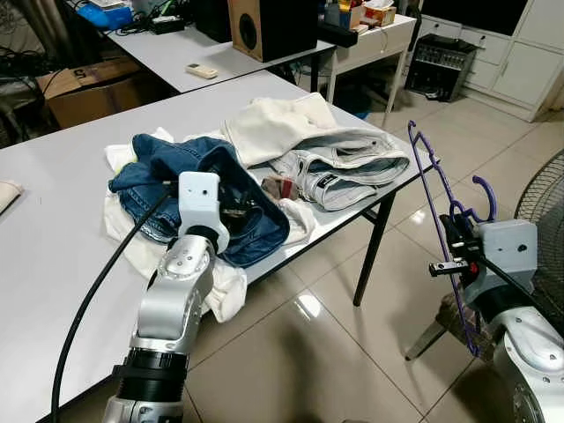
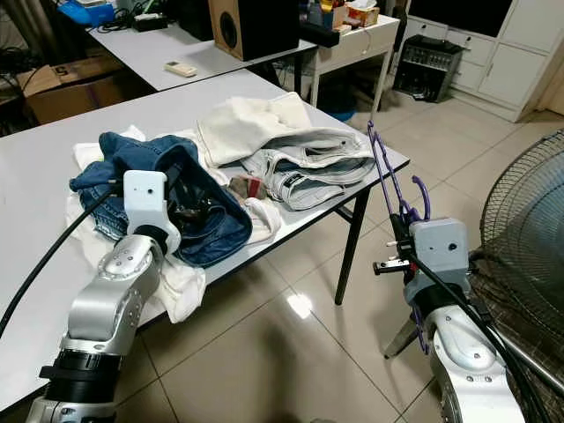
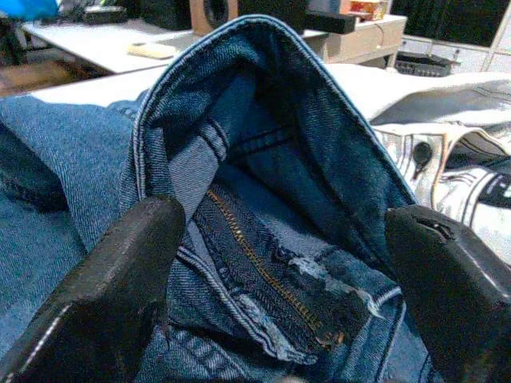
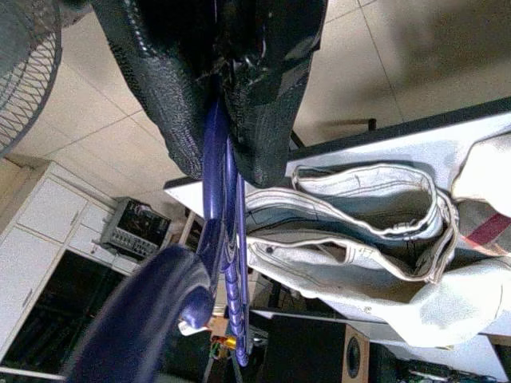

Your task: Hang hanger

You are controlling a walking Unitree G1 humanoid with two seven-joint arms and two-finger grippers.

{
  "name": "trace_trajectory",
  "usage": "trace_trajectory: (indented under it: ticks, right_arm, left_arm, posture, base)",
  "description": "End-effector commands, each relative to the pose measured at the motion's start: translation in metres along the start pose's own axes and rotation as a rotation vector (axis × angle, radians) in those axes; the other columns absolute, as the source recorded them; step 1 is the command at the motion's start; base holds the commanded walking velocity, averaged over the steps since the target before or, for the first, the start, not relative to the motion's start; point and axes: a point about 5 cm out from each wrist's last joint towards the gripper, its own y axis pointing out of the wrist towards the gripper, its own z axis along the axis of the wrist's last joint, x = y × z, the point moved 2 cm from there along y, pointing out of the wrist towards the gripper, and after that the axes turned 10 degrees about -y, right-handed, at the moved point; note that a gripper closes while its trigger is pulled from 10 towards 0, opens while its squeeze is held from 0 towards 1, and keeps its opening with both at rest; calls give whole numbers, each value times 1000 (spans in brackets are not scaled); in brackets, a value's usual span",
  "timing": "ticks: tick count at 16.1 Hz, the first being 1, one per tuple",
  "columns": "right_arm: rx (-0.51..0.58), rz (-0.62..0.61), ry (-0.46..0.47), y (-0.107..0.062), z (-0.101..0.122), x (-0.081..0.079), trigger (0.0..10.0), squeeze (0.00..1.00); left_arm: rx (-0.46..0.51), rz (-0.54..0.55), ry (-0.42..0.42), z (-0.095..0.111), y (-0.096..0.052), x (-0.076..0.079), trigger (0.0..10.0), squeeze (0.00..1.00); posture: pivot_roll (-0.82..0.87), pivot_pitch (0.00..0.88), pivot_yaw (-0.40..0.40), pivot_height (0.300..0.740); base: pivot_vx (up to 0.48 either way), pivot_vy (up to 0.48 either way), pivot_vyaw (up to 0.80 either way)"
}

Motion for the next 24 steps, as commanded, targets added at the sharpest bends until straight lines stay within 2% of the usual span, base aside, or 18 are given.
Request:
trace_trajectory:
  ticks: [1,2,3,5,6,9,12,15,17,19,20,21,22,23,24]
  right_arm:
    - [15,-5,-13,3,5,0,10000,0]
    - [17,-3,-16,3,5,0,10000,0]
    - [17,-3,-18,4,5,1,10000,0]
    - [17,-3,-20,4,5,3,10000,0]
    - [20,1,-24,4,5,3,10000,0]
    - [23,13,-23,5,6,2,10000,0]
    - [25,28,-22,7,6,-2,10000,0]
    - [24,19,-25,5,6,1,10000,0]
    - [23,15,-24,4,5,1,10000,0]
    - [26,18,-26,5,6,0,10000,0]
    - [27,19,-26,5,6,0,10000,0]
    - [26,18,-25,5,6,0,10000,0]
    - [25,18,-24,5,6,0,10000,0]
    - [26,19,-23,5,6,0,10000,0]
    - [27,21,-22,6,6,0,10000,0]
  left_arm:
    - [-22,8,-28,-1,3,2,10000,0]
    - [-31,42,-18,-2,1,-1,10000,0]
    - [6,81,-22,3,-2,-6,10000,0]
    - [53,26,-38,11,-6,-1,10000,0]
    - [0,-89,-9,7,-16,4,10000,0]
    - [-112,-146,14,3,-31,-8,10000,0]
    - [-181,-203,-27,-5,-33,-2,10000,0]
    - [-194,-7,21,-9,-26,-16,10000,0]
    - [-180,-1,11,-5,-26,-18,10000,0]
    - [-113,34,116,3,-24,-23,10000,0]
    - [-17,20,118,16,-23,-20,10000,0]
    - [96,-80,50,34,-25,-7,10000,0]
    - [125,-182,-12,41,-27,3,10000,0]
    - [83,-312,-37,38,-31,12,10000,0]
    - [44,-412,21,33,-37,16,10000,0]
  posture:
    - [-228,25,47,740]
    - [-228,25,47,740]
    - [-228,25,44,740]
    - [-228,25,44,740]
    - [-228,26,42,740]
    - [-227,27,39,740]
    - [-214,29,20,740]
    - [-223,29,32,740]
    - [-223,29,32,740]
    - [-224,28,35,740]
    - [-223,28,33,740]
    - [-221,28,32,740]
    - [-221,28,32,740]
    - [-221,28,32,740]
    - [-221,28,32,740]
  base:
    - [0,0,0]
    - [0,0,0]
    - [0,0,0]
    - [0,0,0]
    - [0,0,0]
    - [0,0,0]
    - [0,0,0]
    - [0,0,0]
    - [0,0,0]
    - [0,0,0]
    - [0,0,0]
    - [0,0,0]
    - [0,0,0]
    - [0,0,0]
    - [0,0,0]
